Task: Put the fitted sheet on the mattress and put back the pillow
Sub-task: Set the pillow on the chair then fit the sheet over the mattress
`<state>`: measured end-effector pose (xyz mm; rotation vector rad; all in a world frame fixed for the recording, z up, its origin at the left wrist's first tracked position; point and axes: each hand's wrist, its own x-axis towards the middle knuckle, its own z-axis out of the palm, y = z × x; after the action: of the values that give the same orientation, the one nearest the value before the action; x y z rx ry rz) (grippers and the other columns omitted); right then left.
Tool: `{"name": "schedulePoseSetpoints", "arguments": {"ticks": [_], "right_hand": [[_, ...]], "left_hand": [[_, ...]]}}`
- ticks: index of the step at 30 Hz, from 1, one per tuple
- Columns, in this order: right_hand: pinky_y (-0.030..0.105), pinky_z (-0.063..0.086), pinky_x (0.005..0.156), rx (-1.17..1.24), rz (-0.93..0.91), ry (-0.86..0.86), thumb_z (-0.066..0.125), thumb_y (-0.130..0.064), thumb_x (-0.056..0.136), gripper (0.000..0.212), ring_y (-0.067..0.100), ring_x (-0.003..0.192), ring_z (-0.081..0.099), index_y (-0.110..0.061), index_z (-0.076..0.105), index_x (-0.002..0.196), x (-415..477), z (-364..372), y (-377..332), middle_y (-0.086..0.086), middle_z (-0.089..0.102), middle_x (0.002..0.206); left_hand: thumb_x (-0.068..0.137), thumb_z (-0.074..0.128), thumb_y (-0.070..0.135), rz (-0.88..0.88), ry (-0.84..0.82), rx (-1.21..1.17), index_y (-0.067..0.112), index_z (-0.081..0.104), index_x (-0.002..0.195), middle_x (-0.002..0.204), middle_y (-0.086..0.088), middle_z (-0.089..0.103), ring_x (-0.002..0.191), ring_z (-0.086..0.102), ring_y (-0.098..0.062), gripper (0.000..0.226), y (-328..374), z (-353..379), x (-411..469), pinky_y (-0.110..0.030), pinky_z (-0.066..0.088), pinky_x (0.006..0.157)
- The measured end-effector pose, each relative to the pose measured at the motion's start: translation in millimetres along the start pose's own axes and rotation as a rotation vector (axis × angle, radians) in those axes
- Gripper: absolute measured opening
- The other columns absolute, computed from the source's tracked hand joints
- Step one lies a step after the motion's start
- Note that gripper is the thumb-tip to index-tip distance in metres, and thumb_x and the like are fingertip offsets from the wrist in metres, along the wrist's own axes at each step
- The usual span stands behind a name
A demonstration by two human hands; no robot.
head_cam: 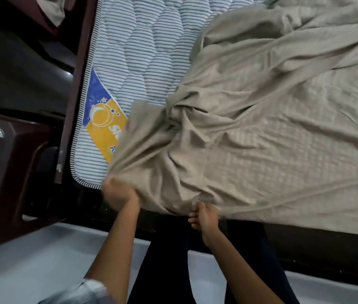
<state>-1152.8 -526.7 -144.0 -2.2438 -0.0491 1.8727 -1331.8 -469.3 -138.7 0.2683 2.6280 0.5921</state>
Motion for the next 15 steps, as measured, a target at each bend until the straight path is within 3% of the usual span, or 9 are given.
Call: {"name": "schedulePoseSetpoints", "arguments": {"ticks": [3,5,6,8,12,15], "right_hand": [[0.024,0.035,0.042,0.012,-0.011,0.029,0.039,-0.015,0.1,0.029,0.016,0.049,0.044,-0.01,0.049,0.074,-1.2,7.9,0.2,0.008,0.05,0.062],[0.025,0.036,0.044,-0.011,-0.023,0.036,0.039,-0.014,0.101,0.026,0.017,0.05,0.046,-0.014,0.048,0.076,-3.9,14.9,1.0,0.008,0.05,0.064],[0.025,0.037,0.044,-0.019,-0.026,0.037,0.04,-0.014,0.101,0.024,0.017,0.05,0.046,-0.014,0.048,0.078,-3.6,12.8,0.2,0.009,0.051,0.064],[0.026,0.038,0.045,-0.028,-0.028,0.032,0.04,-0.013,0.1,0.021,0.019,0.051,0.048,-0.01,0.05,0.082,-5.5,17.1,1.1,0.011,0.053,0.065],[0.025,0.04,0.043,-0.053,-0.055,0.019,0.039,-0.013,0.099,0.018,0.019,0.051,0.05,-0.007,0.053,0.09,-4.9,27.2,-6.0,0.012,0.056,0.067],[0.023,0.039,0.041,-0.101,-0.06,0.028,0.04,-0.017,0.099,0.021,0.018,0.048,0.049,-0.007,0.052,0.085,1.4,35.7,-18.2,0.011,0.056,0.063]], "left_hand": [[0.102,0.028,0.012,-0.436,-0.114,-0.044,-0.003,0.033,0.141,0.145,-0.021,0.039,0.131,0.039,-0.033,0.042,-33.2,-44.7,34.2,-0.031,0.036,0.094],[0.1,0.033,0.014,-0.469,0.035,-0.049,0.001,0.036,0.14,0.142,-0.021,0.041,0.127,0.043,-0.036,0.042,-47.7,-58.2,58.4,-0.04,0.038,0.098],[0.097,0.037,0.016,-0.378,0.131,0.001,0.003,0.041,0.137,0.139,-0.02,0.045,0.123,0.046,-0.038,0.042,-47.8,-54.9,62.5,-0.046,0.04,0.097],[0.087,0.041,0.017,-0.102,0.124,0.084,0.008,0.048,0.131,0.134,-0.02,0.048,0.117,0.049,-0.041,0.045,-34.4,-48.1,67.4,-0.052,0.041,0.096],[0.075,0.051,0.012,0.544,-0.039,0.266,0.012,0.041,0.139,0.146,-0.018,0.036,0.134,0.033,-0.037,0.065,5.4,-16.7,66.9,-0.049,0.024,0.108],[0.079,0.058,0.021,0.836,-0.231,0.557,0.019,0.044,0.138,0.143,-0.01,0.042,0.132,0.036,-0.031,0.061,28.3,9.4,71.9,-0.046,0.018,0.108]]}}
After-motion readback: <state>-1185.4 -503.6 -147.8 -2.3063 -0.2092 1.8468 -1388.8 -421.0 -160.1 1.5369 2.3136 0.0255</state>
